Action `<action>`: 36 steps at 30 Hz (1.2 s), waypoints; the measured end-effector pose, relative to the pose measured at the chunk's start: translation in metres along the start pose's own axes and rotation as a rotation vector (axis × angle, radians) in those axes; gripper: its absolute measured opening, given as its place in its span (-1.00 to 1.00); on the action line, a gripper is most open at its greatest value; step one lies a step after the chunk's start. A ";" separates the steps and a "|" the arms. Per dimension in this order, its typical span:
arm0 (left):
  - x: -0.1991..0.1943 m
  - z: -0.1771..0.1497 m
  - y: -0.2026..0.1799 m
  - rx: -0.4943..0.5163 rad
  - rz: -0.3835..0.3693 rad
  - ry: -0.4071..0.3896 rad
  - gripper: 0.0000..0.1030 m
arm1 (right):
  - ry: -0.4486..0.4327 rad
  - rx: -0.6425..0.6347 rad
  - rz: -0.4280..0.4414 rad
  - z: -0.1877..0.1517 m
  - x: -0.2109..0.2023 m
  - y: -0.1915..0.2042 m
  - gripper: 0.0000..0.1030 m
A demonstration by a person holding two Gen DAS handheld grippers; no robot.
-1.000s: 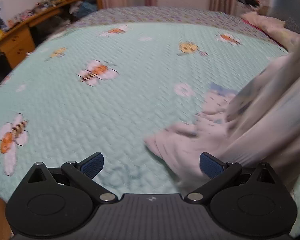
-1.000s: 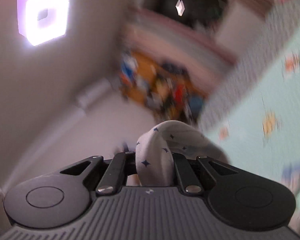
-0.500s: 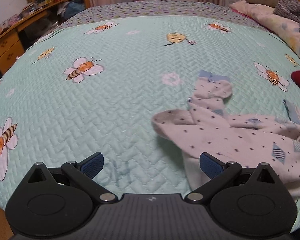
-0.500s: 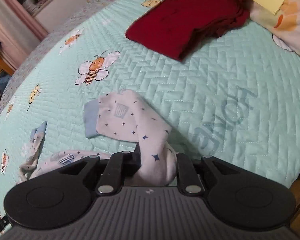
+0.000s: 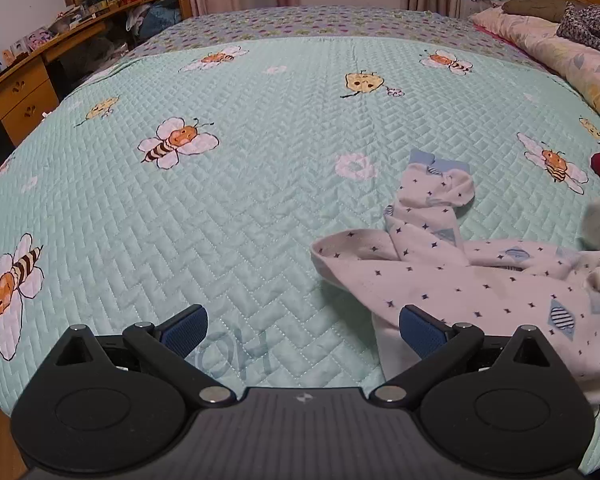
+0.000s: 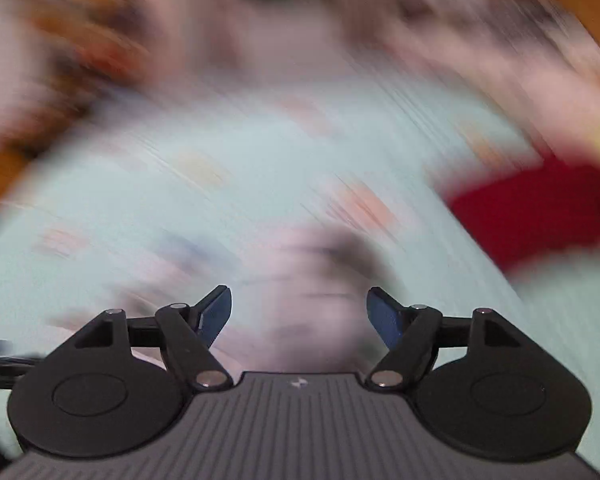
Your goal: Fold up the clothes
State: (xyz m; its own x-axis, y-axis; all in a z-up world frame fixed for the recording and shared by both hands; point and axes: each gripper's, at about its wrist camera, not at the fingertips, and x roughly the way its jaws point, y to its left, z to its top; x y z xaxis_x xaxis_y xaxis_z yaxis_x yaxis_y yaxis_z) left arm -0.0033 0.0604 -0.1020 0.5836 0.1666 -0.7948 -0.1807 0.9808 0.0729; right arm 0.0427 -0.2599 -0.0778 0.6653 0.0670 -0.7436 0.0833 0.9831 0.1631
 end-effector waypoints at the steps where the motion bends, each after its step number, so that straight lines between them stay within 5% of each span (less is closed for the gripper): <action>1: 0.001 -0.001 0.000 0.004 0.000 0.001 0.98 | 0.109 0.122 -0.052 0.001 0.014 -0.023 0.46; 3: 0.004 -0.001 -0.001 0.006 0.003 0.007 0.98 | 0.200 0.405 0.015 -0.005 0.019 -0.072 0.45; 5: 0.007 0.000 -0.002 0.004 0.001 0.014 0.98 | 0.111 0.570 0.003 -0.011 -0.002 -0.102 0.45; 9: 0.010 -0.001 -0.010 0.019 -0.006 0.017 0.98 | -0.256 0.295 -0.259 0.007 -0.057 -0.070 0.46; 11: 0.009 -0.003 -0.014 0.033 -0.009 0.015 0.98 | -0.429 0.072 -0.158 0.003 -0.066 -0.045 0.46; 12: 0.008 -0.003 -0.015 0.038 -0.012 0.015 0.98 | -0.440 -0.073 -0.038 0.004 -0.060 -0.029 0.48; 15: 0.002 -0.002 -0.013 0.042 -0.014 0.003 0.98 | -0.256 -0.441 0.218 -0.002 -0.010 0.022 0.44; 21: -0.004 0.001 -0.003 0.015 -0.005 -0.011 0.98 | -0.048 -0.807 0.176 -0.035 0.070 0.085 0.28; 23: -0.004 0.002 -0.002 0.010 -0.005 -0.007 0.98 | -0.003 -0.783 0.214 -0.047 0.077 0.084 0.15; 24: -0.004 0.001 -0.002 0.013 -0.008 -0.007 0.98 | 0.017 -0.739 0.261 -0.047 0.077 0.078 -0.22; 27: -0.004 0.001 -0.003 0.018 -0.012 -0.007 0.98 | 0.030 -0.631 0.318 -0.054 0.069 0.068 -0.78; 31: -0.003 0.002 -0.001 0.009 -0.015 -0.007 0.98 | -0.027 -0.403 0.446 -0.056 0.024 0.039 -0.83; 36: -0.004 0.004 0.003 -0.013 -0.007 -0.017 0.98 | -0.280 0.032 0.678 -0.019 -0.040 -0.026 -0.97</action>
State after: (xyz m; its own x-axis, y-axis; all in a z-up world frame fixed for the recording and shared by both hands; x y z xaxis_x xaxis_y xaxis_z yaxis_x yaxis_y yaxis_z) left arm -0.0029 0.0628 -0.0957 0.5983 0.1611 -0.7849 -0.1863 0.9807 0.0593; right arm -0.0005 -0.2847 -0.0643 0.7427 0.6083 -0.2799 -0.3951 0.7356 0.5503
